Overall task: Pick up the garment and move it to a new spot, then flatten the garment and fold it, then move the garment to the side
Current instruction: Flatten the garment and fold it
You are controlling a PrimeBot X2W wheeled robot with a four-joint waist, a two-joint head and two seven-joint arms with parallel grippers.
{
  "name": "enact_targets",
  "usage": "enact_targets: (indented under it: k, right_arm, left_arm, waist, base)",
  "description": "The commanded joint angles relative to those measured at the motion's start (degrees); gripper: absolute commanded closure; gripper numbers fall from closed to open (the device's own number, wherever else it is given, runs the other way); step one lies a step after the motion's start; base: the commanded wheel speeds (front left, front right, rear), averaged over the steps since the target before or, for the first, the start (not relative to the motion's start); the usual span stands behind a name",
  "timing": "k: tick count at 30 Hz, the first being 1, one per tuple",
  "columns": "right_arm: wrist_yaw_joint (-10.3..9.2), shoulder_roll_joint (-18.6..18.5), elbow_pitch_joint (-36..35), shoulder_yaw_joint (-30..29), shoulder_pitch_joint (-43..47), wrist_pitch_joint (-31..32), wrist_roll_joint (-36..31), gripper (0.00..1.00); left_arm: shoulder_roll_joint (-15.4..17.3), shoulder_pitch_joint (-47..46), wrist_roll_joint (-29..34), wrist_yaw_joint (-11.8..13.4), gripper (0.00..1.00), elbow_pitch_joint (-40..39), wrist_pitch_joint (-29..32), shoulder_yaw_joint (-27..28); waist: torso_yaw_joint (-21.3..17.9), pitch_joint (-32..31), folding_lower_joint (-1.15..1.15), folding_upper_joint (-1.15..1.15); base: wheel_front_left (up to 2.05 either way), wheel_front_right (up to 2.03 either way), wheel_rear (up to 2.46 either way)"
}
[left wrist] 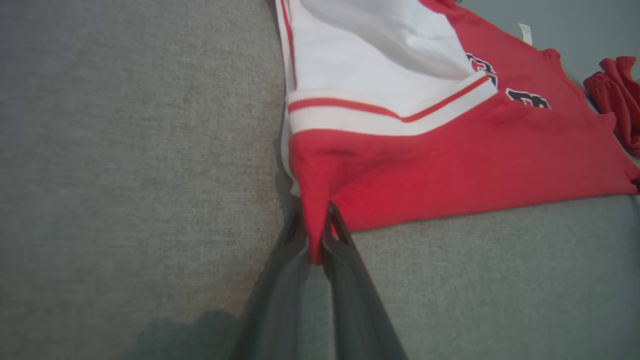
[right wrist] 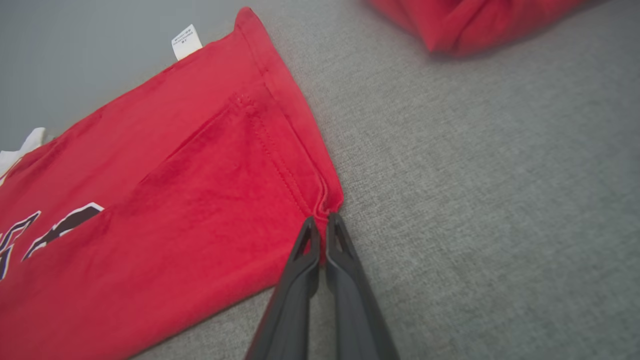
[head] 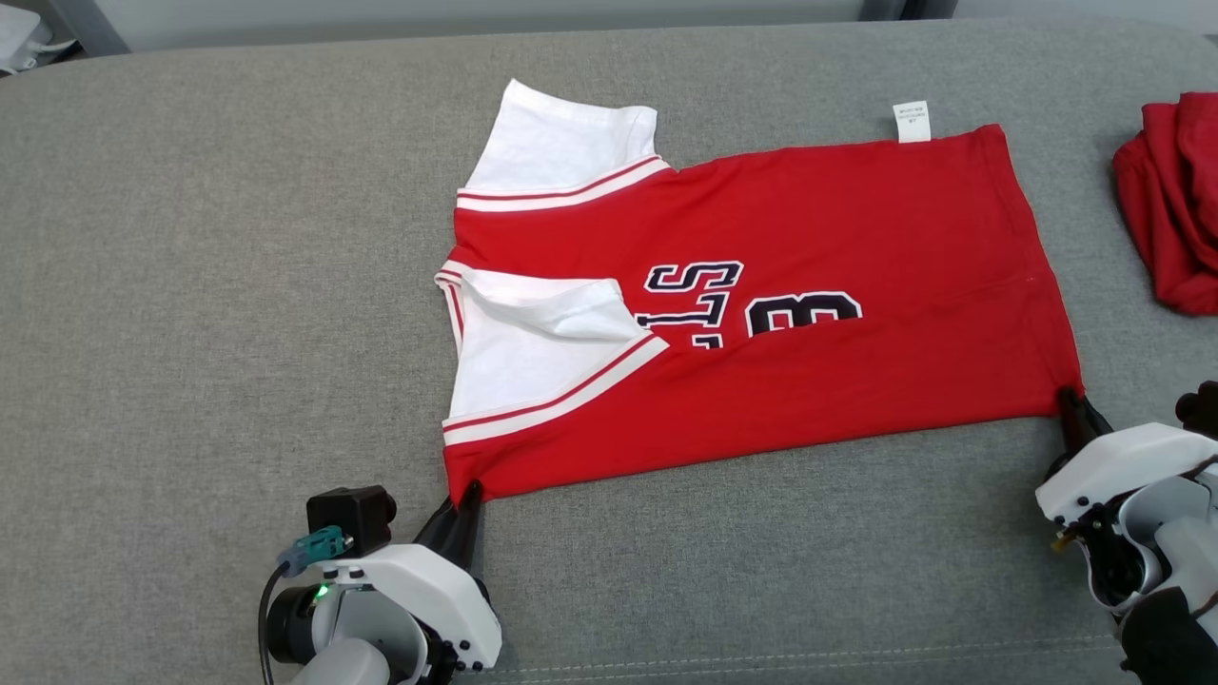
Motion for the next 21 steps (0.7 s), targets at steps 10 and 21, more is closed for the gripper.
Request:
enact_targets:
  k: [10,21]
  right_arm:
    - [0.0,-3.61,-3.39,4.66,7.99,-3.39,2.31,1.0]
    - [0.0,-6.2,-5.62,4.89,13.54,-4.04,4.22,1.0]
  left_arm:
    - [2.63,1.4,-1.04,1.29,1.0,-3.58,-0.45,2.58]
    - [4.78,8.42,-2.11,4.02,1.0,-11.09,2.71,1.47]
  waist:
    - [-0.9,-3.05,0.0,0.0]
    - [-1.52,-4.31,0.0,0.0]
  base:
    - [0.0,0.0,0.0]
    - [0.0,0.0,0.0]
